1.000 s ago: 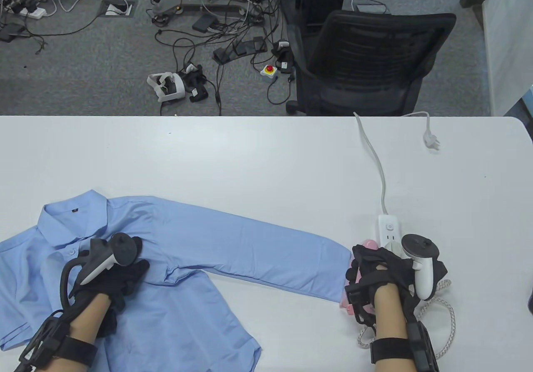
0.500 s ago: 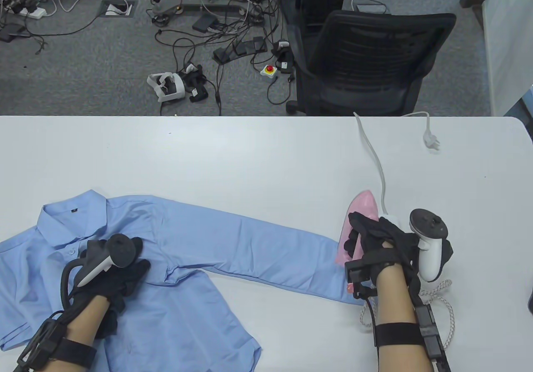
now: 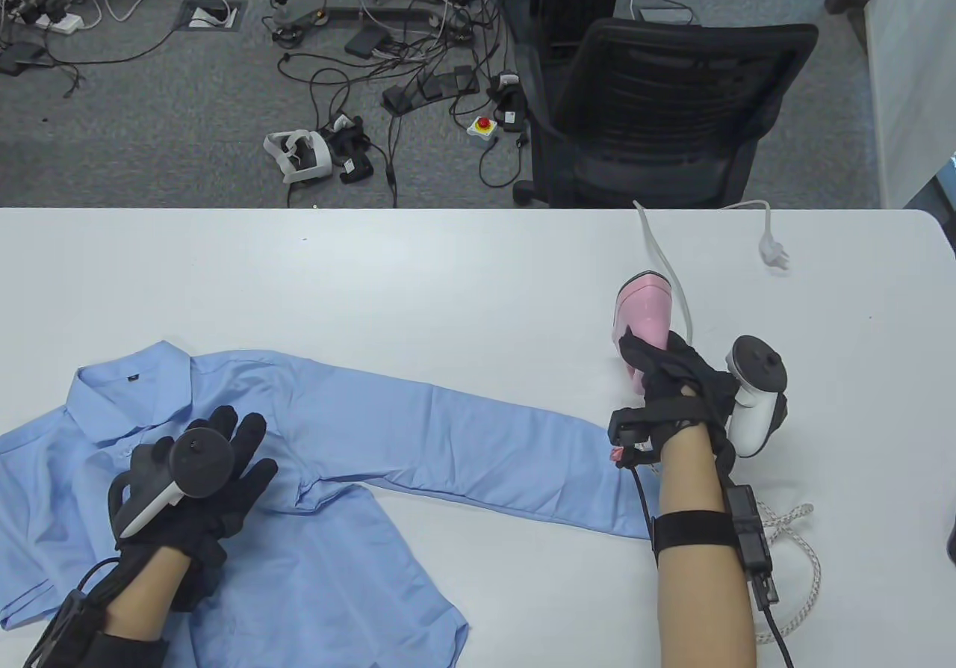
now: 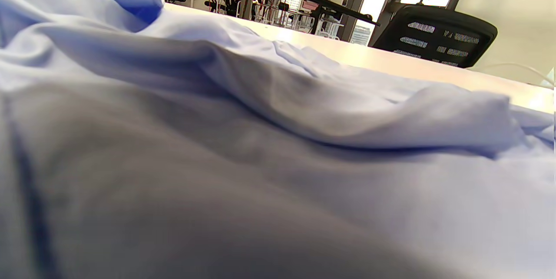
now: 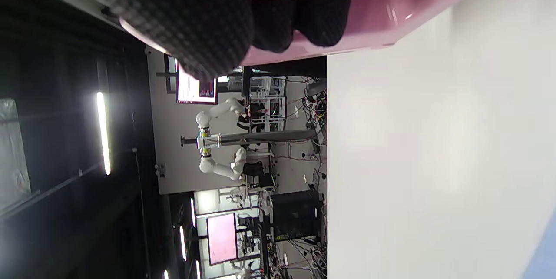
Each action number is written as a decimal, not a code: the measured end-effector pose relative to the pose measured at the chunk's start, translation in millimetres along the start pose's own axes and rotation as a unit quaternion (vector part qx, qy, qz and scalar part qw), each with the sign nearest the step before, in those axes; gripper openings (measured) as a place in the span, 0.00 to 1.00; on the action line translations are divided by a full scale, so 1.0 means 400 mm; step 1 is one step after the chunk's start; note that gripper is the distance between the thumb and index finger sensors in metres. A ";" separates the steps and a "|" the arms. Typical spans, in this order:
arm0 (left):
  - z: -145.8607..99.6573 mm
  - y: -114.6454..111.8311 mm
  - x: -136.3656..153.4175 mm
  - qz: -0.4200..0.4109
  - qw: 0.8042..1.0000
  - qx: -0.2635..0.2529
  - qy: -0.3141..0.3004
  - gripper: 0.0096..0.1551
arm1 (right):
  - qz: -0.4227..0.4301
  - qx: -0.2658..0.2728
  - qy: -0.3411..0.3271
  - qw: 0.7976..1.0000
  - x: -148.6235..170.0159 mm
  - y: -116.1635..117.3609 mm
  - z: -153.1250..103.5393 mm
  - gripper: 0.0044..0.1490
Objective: Iron long-sleeve shirt with electric iron on table
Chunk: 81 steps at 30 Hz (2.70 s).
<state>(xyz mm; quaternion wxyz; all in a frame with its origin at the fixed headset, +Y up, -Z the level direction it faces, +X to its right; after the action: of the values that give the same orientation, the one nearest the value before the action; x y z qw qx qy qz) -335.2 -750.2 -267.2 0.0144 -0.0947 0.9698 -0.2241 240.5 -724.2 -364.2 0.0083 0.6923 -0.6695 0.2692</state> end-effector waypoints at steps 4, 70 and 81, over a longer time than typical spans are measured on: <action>0.000 -0.023 0.000 -0.012 1.000 0.009 -0.007 0.40 | 0.007 -0.001 0.017 1.000 0.042 0.004 0.060 0.26; -0.033 0.048 0.102 -0.015 0.996 -0.060 0.066 0.41 | -0.669 -0.239 -0.202 0.674 0.282 0.890 -0.308 0.58; -0.077 0.071 0.061 -0.015 0.994 -0.086 0.065 0.41 | -0.652 -0.139 -0.094 0.740 0.223 0.635 -0.080 0.59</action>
<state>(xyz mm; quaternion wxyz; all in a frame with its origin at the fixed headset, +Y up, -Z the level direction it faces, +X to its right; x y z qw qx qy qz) -366.5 -716.5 -251.5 -0.0599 -0.0950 0.9829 -0.1462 -11.2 -820.6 -391.1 0.2150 0.9725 -0.0823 0.0353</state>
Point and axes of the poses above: the tracker on the back of each hand, its own x axis roughly to the little-finger side, its own z axis roughly from the wrist to the fingertips, y = z × x, the point moved 2 cm from there along z, roughly from the wrist to the fingertips, and after that the axes turned 10 degrees about x, right-handed, at the moved point
